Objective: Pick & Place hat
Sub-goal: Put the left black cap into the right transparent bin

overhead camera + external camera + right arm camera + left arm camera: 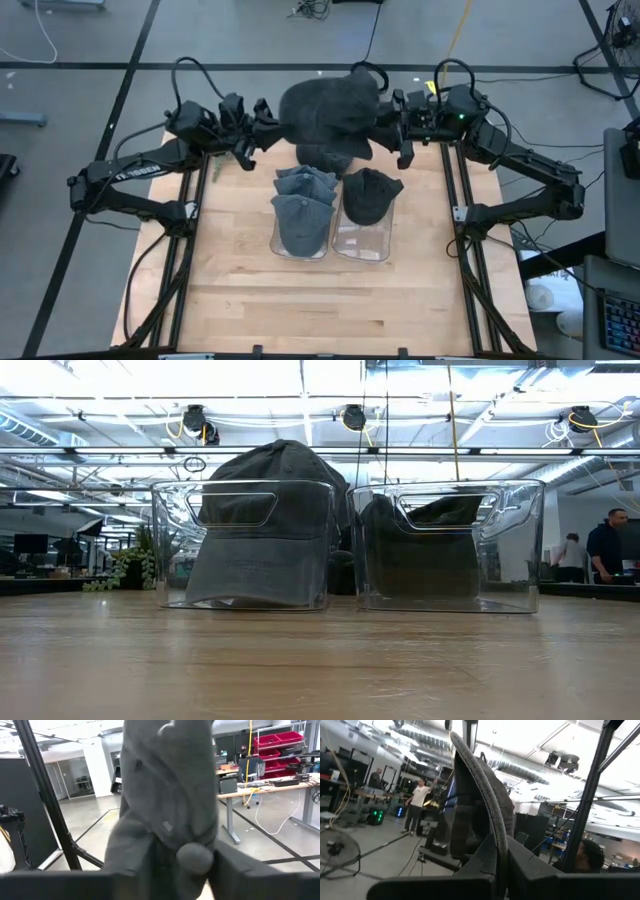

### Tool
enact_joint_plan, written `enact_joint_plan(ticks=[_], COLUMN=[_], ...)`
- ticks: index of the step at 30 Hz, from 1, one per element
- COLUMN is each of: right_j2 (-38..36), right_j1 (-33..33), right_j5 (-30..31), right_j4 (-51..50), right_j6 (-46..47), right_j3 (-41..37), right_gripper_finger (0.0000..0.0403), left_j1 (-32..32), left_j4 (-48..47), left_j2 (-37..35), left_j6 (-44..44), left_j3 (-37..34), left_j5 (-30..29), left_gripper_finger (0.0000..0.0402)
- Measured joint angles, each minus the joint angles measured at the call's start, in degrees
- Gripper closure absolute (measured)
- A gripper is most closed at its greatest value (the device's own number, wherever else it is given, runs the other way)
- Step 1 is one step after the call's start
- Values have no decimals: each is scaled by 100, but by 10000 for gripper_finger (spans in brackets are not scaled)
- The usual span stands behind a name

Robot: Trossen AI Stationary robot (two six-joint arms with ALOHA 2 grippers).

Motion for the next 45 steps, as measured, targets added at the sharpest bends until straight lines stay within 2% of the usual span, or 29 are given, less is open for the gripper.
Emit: enact_joint_plan(ticks=[5, 7, 11, 17, 24, 28, 31, 37, 42, 45], right_j2=[-2, -2, -2, -122, -392, -465, -466, -442, -438, -442], right_j1=[-4, -4, -4, -4, -4, -4, -4, -4, -4, 2], right_j5=[-12, -25, -213, -648, -938, -1067, -1092, -1566, -1946, -1965], right_j4=[32, 34, -45, -57, -149, -702, -1217, -1940, -2219, -2384], right_j6=[-32, -129, -57, 172, 579, 689, 556, 387, 261, 121], right_j3=[0, 0, 0, 0, 0, 0, 0, 0, 0, 0], right_gripper_finger=[363, 389, 396, 399, 400, 400, 400, 400, 400, 400], left_j1=[1, 2, 2, 101, 551, 878, 1031, 1230, 1303, 1307], left_j4=[-437, -608, -683, -707, -2004, -2685, -2845, -2911, -2926, -2946], left_j2=[-1, -2, 0, -146, -491, -761, -930, -1141, -1187, -1180], left_j6=[-17, -29, -13, -8, 99, 165, 43, -136, -310, -364], left_j3=[0, 0, 0, 0, 2, 2, 0, 2, 2, 0], left_j5=[-8, -11, -5, 0, 4, 4, 36, 543, 834, 876], left_gripper_finger=[392, 392, 384, 313, 252, 228, 217, 207, 206, 206])
